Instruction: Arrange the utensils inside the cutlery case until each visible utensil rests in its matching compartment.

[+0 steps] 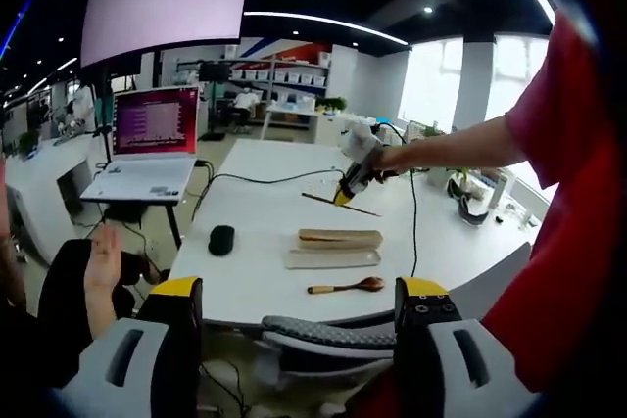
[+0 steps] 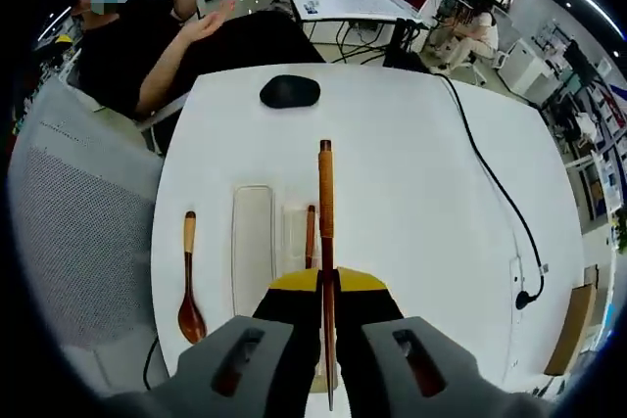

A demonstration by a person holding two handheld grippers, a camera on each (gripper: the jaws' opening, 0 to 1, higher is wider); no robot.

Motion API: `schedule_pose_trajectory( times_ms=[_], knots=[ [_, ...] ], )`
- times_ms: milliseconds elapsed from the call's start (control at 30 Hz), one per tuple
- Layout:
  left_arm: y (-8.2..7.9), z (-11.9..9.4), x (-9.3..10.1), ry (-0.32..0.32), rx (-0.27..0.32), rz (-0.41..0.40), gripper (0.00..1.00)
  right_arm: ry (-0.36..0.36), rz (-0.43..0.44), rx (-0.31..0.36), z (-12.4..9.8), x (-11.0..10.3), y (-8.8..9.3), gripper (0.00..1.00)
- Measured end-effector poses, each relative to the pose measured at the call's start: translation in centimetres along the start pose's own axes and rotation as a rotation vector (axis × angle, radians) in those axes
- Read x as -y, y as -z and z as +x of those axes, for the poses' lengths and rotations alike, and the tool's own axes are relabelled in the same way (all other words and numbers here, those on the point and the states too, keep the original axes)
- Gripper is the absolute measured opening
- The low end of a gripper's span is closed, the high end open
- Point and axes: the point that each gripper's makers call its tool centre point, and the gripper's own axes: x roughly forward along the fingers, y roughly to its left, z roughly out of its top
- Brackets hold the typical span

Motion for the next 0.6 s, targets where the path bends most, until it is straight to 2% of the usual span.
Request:
schedule_pose_trajectory(
  times_ms=[167, 400, 567, 600],
  knots=[
    [-0.3, -0.1, 0.0, -0.003, 0.018, -0.014, 0.84, -0.010, -0.013, -0.001, 0.5, -0.5, 0.4, 0.01],
    [0.0, -0.3, -0.1, -0.009, 0.013, -0.019, 0.87, -0.018, -0.025, -0.009, 1.5, 0.3, 1.3, 0.01],
    [-0.2, -0.6, -0.5, -0.031, 0.032, -0.040, 0.91, -0.014, -0.024, -0.014, 1.9, 0.7, 1.7, 0.01],
    [-0.1, -0.6, -0.5, -0.032, 0.027, -0.036, 0.91, -0.008, -0.024, -0.011, 1.7, 0.3, 1.5, 0.01]
  ],
)
